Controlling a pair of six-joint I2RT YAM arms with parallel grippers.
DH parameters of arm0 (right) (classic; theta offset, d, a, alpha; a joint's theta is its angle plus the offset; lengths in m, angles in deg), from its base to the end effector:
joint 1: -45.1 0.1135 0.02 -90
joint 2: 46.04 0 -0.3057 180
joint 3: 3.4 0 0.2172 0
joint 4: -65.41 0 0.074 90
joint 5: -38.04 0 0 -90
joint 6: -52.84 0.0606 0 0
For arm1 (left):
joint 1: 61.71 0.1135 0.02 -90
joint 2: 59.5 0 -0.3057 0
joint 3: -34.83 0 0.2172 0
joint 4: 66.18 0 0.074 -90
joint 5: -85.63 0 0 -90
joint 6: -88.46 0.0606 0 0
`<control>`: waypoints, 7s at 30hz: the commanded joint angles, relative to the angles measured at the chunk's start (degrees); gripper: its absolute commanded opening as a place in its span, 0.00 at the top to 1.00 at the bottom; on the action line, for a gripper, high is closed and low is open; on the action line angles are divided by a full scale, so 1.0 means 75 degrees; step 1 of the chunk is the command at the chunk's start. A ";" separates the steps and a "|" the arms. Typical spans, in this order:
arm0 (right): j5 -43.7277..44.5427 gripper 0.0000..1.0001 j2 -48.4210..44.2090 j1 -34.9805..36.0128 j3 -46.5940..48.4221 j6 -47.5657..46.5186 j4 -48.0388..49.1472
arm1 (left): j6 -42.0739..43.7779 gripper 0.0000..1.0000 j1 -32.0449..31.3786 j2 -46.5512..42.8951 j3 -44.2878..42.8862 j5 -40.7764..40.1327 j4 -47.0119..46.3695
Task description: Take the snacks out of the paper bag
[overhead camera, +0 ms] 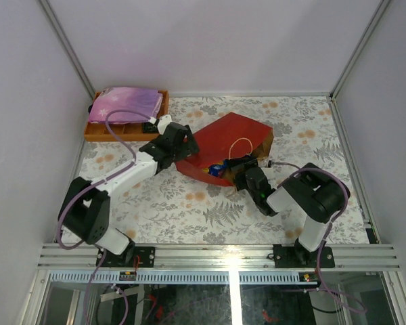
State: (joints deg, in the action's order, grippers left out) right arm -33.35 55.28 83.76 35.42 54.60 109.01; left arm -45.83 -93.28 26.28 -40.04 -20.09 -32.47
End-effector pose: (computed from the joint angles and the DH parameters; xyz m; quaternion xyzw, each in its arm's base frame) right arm 0.2500 0.1752 0.1780 0.4430 0.6762 0.4657 0.3600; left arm 0.2684 -0.1457 0.2843 -0.1537 0.9025 -0.1354 0.3790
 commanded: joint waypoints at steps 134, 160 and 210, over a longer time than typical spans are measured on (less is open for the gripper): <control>-0.3588 0.24 0.0343 -0.2009 0.1847 -0.2088 -0.0753 | 0.6667 1.00 -0.1421 0.3404 -0.5212 0.0919 -0.0078; -0.4225 0.25 0.0102 -0.1800 0.2682 -0.3637 -0.1791 | 0.6367 0.01 -0.0369 0.3451 -0.5791 0.1455 0.0239; -0.3182 0.79 -0.1171 -0.0932 0.3236 -0.5335 -0.4117 | 0.3372 0.00 0.0057 -0.1768 -0.1391 0.2072 0.0397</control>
State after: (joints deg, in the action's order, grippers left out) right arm -60.63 54.08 76.19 61.67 17.93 78.30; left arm -16.82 -93.15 16.90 -53.26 -7.61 -27.47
